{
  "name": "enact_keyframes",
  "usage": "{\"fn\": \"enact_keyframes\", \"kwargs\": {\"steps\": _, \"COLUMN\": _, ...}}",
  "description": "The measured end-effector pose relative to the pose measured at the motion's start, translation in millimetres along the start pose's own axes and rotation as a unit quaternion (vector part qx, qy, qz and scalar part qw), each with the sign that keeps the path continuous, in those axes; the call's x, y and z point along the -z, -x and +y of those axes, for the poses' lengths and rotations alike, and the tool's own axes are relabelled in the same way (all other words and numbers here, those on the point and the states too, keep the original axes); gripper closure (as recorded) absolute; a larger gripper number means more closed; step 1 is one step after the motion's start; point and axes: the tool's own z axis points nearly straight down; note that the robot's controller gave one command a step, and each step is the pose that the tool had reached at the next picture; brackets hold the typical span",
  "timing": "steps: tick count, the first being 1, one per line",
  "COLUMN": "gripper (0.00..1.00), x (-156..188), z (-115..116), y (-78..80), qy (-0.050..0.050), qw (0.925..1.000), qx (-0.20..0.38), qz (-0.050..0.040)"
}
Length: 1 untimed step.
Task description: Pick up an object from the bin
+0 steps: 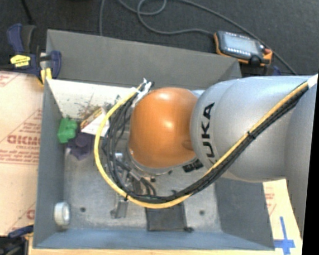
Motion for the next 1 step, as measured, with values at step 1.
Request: {"fn": "enact_keyframes", "kwargs": {"steps": 1, "gripper": 0.00, "x": -26.4, "z": -21.9, "y": 8.2, "qy": 0.000, "qw": 0.9959, "qx": -0.091, "qz": -0.0003}}
